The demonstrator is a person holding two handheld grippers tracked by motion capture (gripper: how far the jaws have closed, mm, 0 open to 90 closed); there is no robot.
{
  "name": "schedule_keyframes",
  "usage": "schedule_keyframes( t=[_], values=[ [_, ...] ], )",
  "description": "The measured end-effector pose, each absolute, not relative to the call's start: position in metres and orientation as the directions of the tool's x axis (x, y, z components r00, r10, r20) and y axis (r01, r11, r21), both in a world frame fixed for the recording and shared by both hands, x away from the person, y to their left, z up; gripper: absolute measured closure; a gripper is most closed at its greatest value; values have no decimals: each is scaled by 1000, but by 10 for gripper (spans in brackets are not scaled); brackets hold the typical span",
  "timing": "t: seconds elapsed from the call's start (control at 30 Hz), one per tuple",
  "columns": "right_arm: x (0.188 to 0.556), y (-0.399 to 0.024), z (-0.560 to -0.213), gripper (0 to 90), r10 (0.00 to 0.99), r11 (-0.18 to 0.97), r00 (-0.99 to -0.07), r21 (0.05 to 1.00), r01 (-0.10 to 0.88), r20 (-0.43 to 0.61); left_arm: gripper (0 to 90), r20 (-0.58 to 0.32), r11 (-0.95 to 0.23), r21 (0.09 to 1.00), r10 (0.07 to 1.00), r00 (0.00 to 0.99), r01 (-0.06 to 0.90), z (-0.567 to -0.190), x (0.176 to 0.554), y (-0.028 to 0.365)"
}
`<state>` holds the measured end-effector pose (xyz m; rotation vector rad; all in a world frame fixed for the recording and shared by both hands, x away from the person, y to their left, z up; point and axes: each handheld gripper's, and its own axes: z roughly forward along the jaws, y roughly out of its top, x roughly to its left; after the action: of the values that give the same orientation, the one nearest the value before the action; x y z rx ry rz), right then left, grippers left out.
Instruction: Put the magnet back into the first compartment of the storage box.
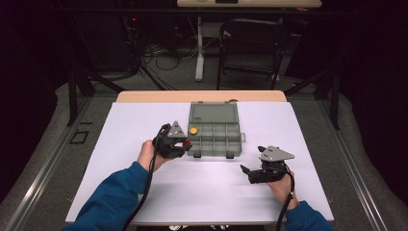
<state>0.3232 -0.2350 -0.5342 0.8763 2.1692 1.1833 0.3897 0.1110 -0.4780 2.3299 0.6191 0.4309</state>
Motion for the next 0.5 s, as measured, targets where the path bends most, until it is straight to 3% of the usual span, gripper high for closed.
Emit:
schedule_keyframes(
  t=[0.5],
  values=[
    [323,-236,-534,57,740,411,-660,864,291,-130,628,139,-637,694,577,805,337,-472,418,106]
  ],
)
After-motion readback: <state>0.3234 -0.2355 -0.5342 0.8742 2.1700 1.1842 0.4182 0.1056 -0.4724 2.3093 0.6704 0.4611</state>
